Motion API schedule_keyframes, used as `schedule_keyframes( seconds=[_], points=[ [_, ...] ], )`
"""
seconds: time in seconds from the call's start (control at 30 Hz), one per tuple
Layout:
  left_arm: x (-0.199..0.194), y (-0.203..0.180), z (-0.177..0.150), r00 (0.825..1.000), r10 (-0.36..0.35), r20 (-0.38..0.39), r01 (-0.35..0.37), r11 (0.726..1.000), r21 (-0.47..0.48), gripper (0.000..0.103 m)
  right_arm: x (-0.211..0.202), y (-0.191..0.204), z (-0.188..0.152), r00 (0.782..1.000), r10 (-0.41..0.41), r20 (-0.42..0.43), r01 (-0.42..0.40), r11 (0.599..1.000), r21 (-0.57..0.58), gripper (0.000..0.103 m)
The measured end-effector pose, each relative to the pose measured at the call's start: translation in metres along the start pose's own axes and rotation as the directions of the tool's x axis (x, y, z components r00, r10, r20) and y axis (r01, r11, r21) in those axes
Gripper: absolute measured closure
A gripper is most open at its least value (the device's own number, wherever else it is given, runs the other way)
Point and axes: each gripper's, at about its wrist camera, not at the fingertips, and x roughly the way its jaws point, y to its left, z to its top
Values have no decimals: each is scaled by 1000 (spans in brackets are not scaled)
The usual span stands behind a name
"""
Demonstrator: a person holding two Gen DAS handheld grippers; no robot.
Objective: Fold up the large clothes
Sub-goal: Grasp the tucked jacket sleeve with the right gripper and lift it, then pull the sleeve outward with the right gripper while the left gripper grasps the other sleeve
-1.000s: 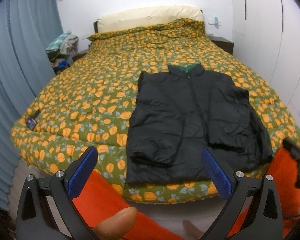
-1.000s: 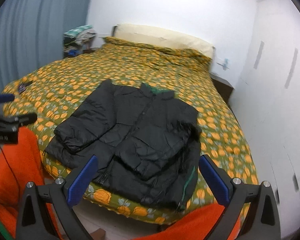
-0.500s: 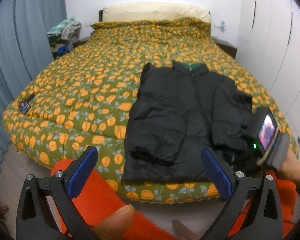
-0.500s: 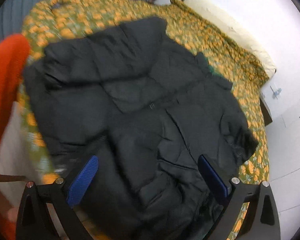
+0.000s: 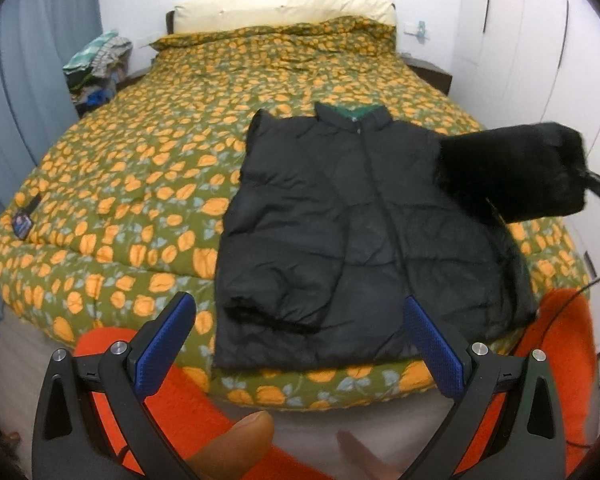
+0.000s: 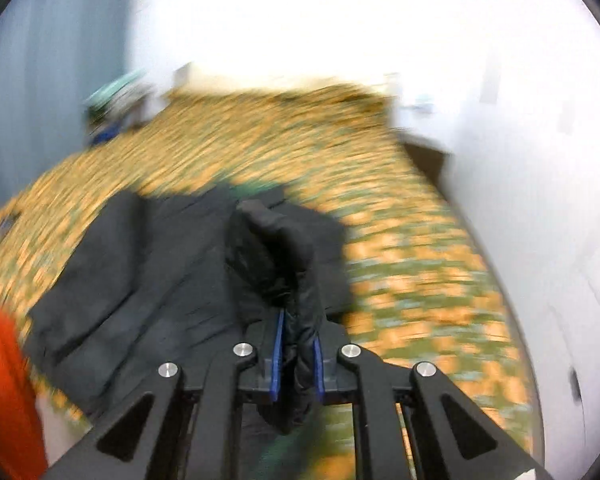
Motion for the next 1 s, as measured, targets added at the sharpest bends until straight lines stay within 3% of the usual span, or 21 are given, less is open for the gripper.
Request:
schedule_keyframes(
  seconds=[0.13,0.2,0.3,0.4,0.5,0.77,0.93,1.0],
  points=[
    [4,-1,8,1000,7,-1,-7,1000,-3,0,2,-103,-1,986,-164,-16,165,972,166,91],
    [6,-1,9,1000,16,-7,-16,1000,-7,0,10,-151,-13,968,-243,-57,250,941,230,91],
    [8,-1,11,999,28,-17,-29,1000,-10,0,28,-209,-34,944,-300,-140,330,889,319,91],
    [10,0,12,998,53,-25,-53,999,-4,0,47,-264,-66,904,-352,-243,423,817,391,91],
    [12,1,14,997,69,-31,-69,998,-3,0,66,-303,-95,878,-342,-334,466,771,434,91],
    [18,2,17,995,94,-42,-94,996,6,0,112,-323,-138,823,-309,-477,520,748,412,91],
    [29,11,13,992,110,-65,-111,994,-7,0,127,-324,-151,809,-293,-510,526,747,406,91],
    [37,21,11,990,117,-80,-119,993,-22,0,127,-325,-152,816,-282,-504,517,745,421,88]
  ],
)
